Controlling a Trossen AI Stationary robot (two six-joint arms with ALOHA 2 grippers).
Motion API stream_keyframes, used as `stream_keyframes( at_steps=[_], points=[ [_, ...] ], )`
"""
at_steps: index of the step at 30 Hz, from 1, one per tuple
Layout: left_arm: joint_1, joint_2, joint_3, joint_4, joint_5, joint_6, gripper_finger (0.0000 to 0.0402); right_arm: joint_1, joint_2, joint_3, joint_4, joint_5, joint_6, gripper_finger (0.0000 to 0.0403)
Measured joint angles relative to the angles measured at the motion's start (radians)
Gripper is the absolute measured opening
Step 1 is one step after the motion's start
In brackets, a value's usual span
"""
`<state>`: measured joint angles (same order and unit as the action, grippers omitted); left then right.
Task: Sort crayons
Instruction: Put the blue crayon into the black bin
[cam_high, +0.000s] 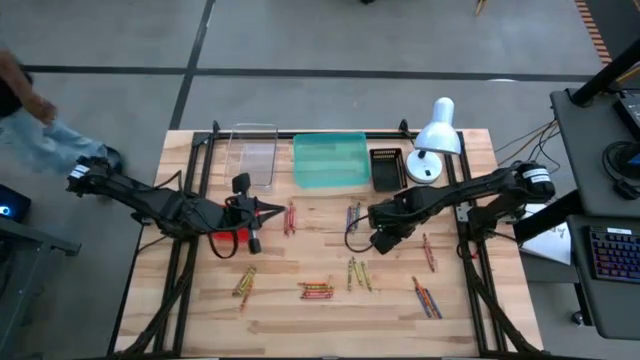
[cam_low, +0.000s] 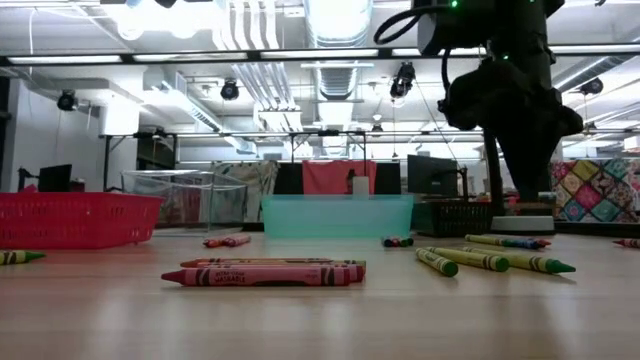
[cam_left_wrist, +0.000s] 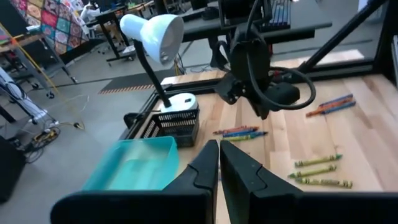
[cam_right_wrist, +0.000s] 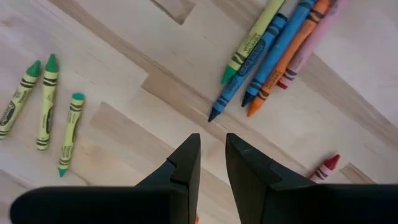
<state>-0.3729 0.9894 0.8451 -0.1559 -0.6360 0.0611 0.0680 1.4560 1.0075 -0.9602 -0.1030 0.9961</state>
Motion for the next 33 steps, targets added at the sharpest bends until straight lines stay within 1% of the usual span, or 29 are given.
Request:
stream_keyframes(
  at_steps=[4,13,17,20,26,33],
  points=[
    [0.000,-0.011,-0.001,-0.027,-0.006,0.026,0.0000,0.000,0.031,0.003,0.000,0.000,0.031,0.0077],
    [0.010,-0.019,-0.001,-0.043,-0.010,0.079,0.0000,0.004,0.075,0.003,0.006,0.001,0.077,0.0141],
    [0.018,-0.021,-0.001,-0.039,-0.010,0.080,0.0000,0.015,0.109,0.003,0.017,0.001,0.083,0.0156],
    [0.018,-0.021,-0.001,-0.039,-0.011,0.080,0.0000,0.020,0.133,0.003,0.046,0.001,0.086,0.0156],
    [0.018,-0.021,-0.001,-0.040,-0.011,0.080,0.0000,0.020,0.163,0.003,0.059,0.004,0.095,0.0143],
    [0.018,-0.021,-0.001,-0.040,-0.011,0.080,0.0000,0.020,0.166,0.003,0.059,0.025,0.115,0.0137]
  ],
)
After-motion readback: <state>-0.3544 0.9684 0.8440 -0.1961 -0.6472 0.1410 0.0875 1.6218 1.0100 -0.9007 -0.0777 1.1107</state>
